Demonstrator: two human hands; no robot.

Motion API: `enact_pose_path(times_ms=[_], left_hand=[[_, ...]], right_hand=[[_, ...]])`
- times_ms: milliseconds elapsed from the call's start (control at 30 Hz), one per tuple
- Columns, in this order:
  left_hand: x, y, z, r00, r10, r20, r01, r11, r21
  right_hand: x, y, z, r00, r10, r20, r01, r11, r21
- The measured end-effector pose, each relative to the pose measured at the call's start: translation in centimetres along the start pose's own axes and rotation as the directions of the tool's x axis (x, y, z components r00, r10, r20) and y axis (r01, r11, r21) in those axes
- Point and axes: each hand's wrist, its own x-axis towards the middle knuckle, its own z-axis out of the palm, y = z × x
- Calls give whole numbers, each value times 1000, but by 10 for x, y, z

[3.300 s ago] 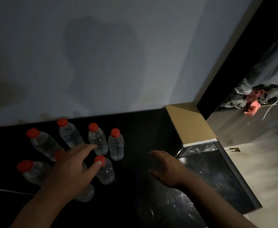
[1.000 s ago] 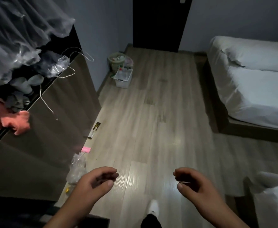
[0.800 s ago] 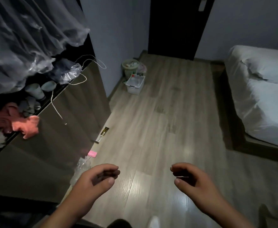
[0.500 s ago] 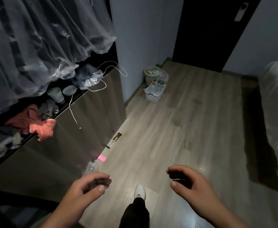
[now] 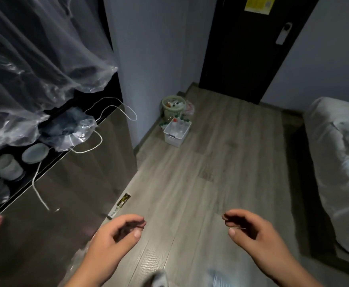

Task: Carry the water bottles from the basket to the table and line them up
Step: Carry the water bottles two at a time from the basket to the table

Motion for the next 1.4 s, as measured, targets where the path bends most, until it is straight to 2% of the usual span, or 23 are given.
enact_pose_path(times_ms=[133, 267, 367, 467, 567, 767, 1067, 1200, 1267, 1400], left_hand=[[54, 17, 25, 996, -16, 87, 13, 999, 36], [99, 27, 58, 989, -34, 145, 28, 999, 41], [132, 34, 86, 990, -25, 139, 19, 999, 44], [165, 41, 115, 994, -22, 107, 16, 998, 59], [196, 50, 142, 998, -4, 60, 1, 999, 51], [244, 60, 173, 996, -14, -87, 12, 1000, -13], [311, 72, 164, 958, -58, -282, 47, 998, -45], [378, 65, 156, 949, -72, -307, 63, 997, -38], [422, 63, 155, 939, -134, -318, 112, 990, -87], [512, 64, 163, 964, -172, -204, 150, 982, -117]], right_hand=[[31, 8, -24, 996, 19, -91, -15, 999, 44], [61, 26, -59, 990, 68, -120, -62, 997, 51], [95, 37, -91, 990, 104, -90, -100, 994, 52], [136, 37, -127, 993, 106, -51, -100, 990, 99], [184, 25, -156, 998, 32, -57, -27, 996, 84], [272, 9, -198, 993, 18, 115, -29, 995, 96], [400, -19, -184, 945, -20, 326, 4, 999, 48], [469, -24, -178, 951, -5, 308, 3, 1000, 6], [505, -28, -181, 955, 1, 297, 12, 999, -42], [565, -45, -198, 976, 46, 214, -34, 998, -60]])
